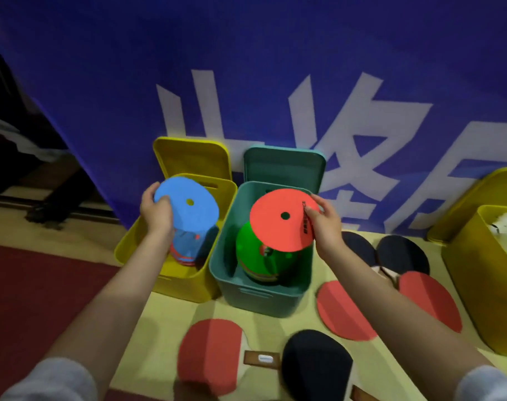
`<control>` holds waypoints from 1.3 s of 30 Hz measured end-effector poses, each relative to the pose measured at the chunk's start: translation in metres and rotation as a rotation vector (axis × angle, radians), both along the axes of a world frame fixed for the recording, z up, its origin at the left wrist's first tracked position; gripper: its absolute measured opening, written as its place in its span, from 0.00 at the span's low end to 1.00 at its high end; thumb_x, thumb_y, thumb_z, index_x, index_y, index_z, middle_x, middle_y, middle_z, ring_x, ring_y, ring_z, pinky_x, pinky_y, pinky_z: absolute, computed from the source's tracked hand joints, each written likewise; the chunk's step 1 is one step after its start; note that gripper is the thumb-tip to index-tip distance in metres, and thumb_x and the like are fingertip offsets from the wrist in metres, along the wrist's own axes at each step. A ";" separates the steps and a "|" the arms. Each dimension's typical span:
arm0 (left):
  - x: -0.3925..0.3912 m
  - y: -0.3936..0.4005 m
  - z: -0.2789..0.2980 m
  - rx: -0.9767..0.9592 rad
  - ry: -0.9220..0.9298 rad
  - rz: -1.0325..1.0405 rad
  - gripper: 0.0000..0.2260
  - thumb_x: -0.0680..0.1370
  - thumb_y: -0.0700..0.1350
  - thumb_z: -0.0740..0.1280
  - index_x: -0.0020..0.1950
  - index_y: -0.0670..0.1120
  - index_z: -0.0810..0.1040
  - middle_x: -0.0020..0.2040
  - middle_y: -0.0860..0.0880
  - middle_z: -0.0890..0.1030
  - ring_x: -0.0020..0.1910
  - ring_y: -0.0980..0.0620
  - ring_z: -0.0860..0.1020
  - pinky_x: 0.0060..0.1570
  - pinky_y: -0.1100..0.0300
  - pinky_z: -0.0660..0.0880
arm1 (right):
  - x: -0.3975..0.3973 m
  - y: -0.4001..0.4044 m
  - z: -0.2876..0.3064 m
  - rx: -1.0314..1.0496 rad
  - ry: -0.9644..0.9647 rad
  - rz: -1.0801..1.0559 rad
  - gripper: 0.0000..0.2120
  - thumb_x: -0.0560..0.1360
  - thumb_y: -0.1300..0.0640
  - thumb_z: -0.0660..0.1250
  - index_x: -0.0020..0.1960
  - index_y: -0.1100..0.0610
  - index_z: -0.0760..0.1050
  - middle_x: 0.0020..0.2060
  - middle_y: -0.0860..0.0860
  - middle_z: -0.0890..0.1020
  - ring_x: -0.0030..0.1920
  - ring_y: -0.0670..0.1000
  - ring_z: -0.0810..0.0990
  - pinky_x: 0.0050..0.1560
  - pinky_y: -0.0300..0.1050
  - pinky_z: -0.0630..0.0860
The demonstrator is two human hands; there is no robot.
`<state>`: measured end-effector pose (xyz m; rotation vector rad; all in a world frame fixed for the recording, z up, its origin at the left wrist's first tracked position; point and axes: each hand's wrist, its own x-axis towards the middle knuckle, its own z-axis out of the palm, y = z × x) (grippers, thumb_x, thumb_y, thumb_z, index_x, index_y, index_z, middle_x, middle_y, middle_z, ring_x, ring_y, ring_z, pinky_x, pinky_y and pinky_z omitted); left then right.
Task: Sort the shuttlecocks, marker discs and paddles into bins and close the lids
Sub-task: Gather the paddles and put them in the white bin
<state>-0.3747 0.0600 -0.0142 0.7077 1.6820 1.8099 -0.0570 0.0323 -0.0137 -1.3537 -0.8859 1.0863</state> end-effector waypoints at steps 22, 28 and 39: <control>-0.097 0.079 -0.075 -0.314 0.682 -0.522 0.15 0.80 0.40 0.62 0.66 0.37 0.75 0.67 0.40 0.73 0.68 0.45 0.69 0.67 0.61 0.61 | -0.211 0.133 -0.032 -0.036 -0.349 0.282 0.17 0.78 0.66 0.62 0.66 0.60 0.72 0.55 0.58 0.77 0.52 0.62 0.77 0.30 0.24 0.68; -0.144 0.073 -0.071 -0.218 0.941 -0.402 0.16 0.79 0.42 0.61 0.65 0.42 0.75 0.61 0.43 0.77 0.61 0.45 0.74 0.62 0.51 0.70 | -0.253 0.141 -0.071 -0.126 -0.450 0.423 0.17 0.77 0.66 0.62 0.65 0.58 0.72 0.51 0.54 0.78 0.44 0.52 0.76 0.41 0.37 0.70; -0.143 0.074 -0.095 -0.380 0.823 -0.516 0.22 0.77 0.49 0.52 0.65 0.42 0.74 0.59 0.43 0.80 0.59 0.44 0.77 0.56 0.50 0.73 | -0.297 0.154 -0.149 -0.587 -0.718 0.414 0.18 0.72 0.59 0.65 0.61 0.64 0.73 0.59 0.64 0.77 0.63 0.64 0.73 0.61 0.51 0.71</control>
